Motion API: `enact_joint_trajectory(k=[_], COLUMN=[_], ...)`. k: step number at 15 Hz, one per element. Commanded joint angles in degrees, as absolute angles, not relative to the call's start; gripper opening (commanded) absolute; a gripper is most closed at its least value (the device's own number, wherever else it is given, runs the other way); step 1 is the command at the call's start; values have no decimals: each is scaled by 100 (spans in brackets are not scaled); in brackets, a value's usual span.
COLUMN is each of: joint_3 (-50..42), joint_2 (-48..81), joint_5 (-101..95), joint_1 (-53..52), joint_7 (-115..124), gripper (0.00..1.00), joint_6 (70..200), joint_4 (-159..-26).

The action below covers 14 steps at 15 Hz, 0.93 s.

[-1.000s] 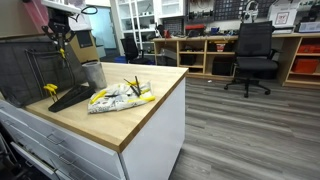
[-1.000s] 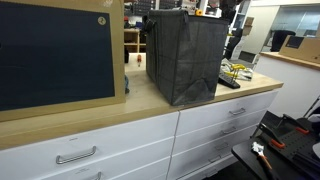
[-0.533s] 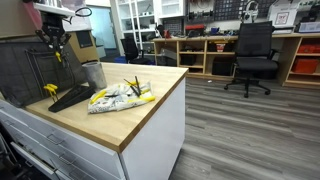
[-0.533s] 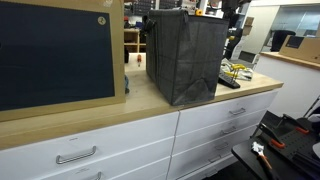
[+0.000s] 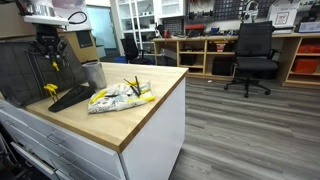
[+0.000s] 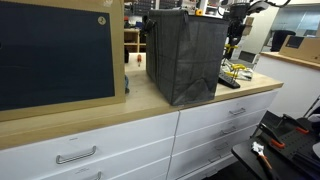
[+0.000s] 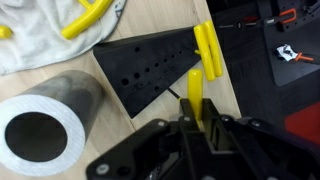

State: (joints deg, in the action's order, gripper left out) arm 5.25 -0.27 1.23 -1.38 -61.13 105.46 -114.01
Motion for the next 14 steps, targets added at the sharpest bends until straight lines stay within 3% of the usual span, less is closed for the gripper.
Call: enact_joint_trajectory(k=[1, 7, 8, 14], joint_3=[307, -26, 18, -12], joint_2=[-97, 351, 161, 312], joint_5=[299, 103, 117, 117], joint_1=[-105, 70, 25, 90], joint_7=[-6280, -6590, -6417, -6485], gripper=[4, 4, 16, 16], joint_6=[10509, 10071, 10359, 10235], joint_4=[-11214, -10244, -10633, -10407])
